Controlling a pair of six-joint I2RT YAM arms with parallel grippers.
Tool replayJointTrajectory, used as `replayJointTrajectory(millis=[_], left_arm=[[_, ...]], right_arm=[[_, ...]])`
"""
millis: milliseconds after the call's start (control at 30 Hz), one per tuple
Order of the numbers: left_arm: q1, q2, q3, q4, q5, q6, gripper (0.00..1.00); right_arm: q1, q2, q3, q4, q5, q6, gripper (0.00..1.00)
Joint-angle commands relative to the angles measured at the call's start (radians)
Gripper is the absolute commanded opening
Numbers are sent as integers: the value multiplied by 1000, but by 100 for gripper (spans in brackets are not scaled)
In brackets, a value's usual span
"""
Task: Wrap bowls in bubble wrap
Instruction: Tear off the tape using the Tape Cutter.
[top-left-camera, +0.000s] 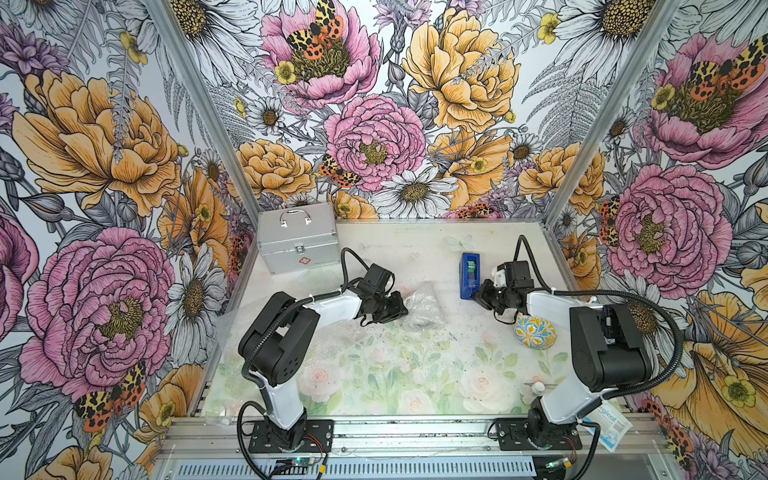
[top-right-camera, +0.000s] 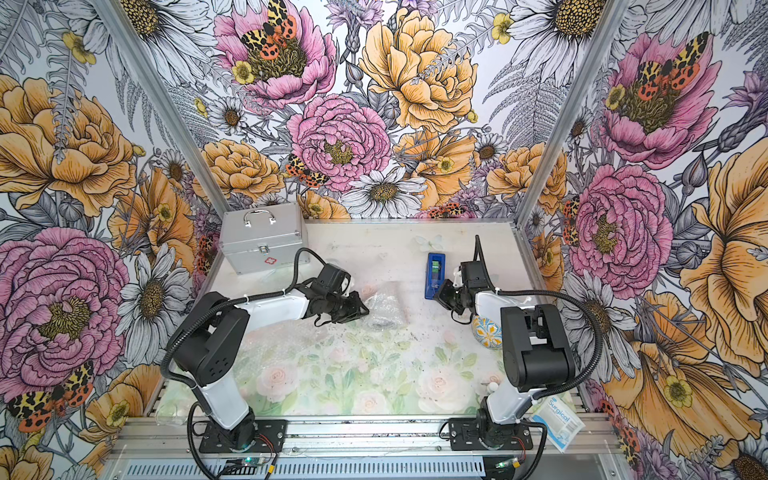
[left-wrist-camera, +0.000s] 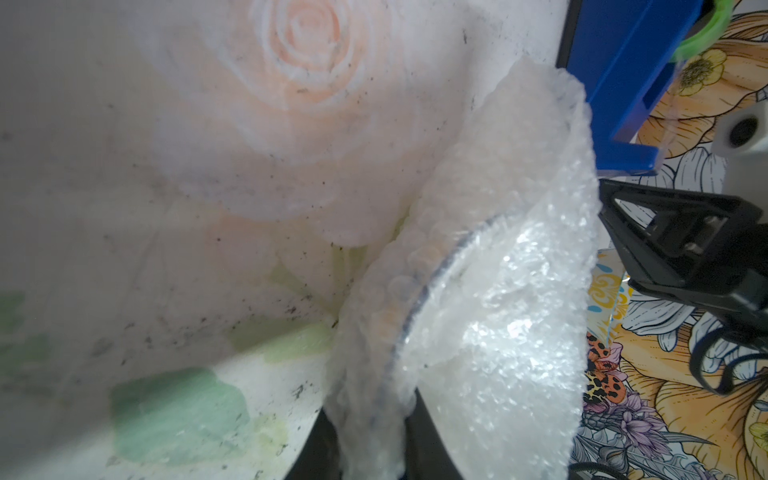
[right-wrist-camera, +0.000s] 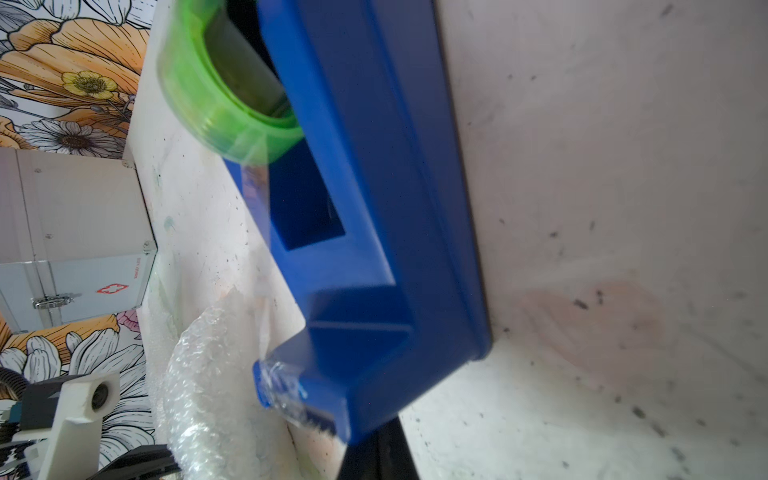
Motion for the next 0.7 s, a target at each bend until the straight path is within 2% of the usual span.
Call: replayJointTrajectory(millis=[0,167,267,367,433,533,667], left_arm=[[1,-10,-22,6,-9,-5,20],[1,-11,-28,10,-8,-7,20],[0,-11,-29,10,-8,-7,20],[2,-15,-29,10,-7,-8,21],[4,-16,-30,15,1,-16,20],[9,-34,-43,41,12,-39,20],[-10,-66,-59,83,6,-75,20]], right_arm=[[4,9,-21,-80,125,5,0],[5,1,-18,-94,180,3,0],[9,-18,-31,-91,172,-4,0],[33,-115,-62,-93,160,-16,0],[55,-215,-88,-100,108,-15,0],[149,-385,-97,-162,71,0,0],[374,-489,-61,-185,100,122,0]])
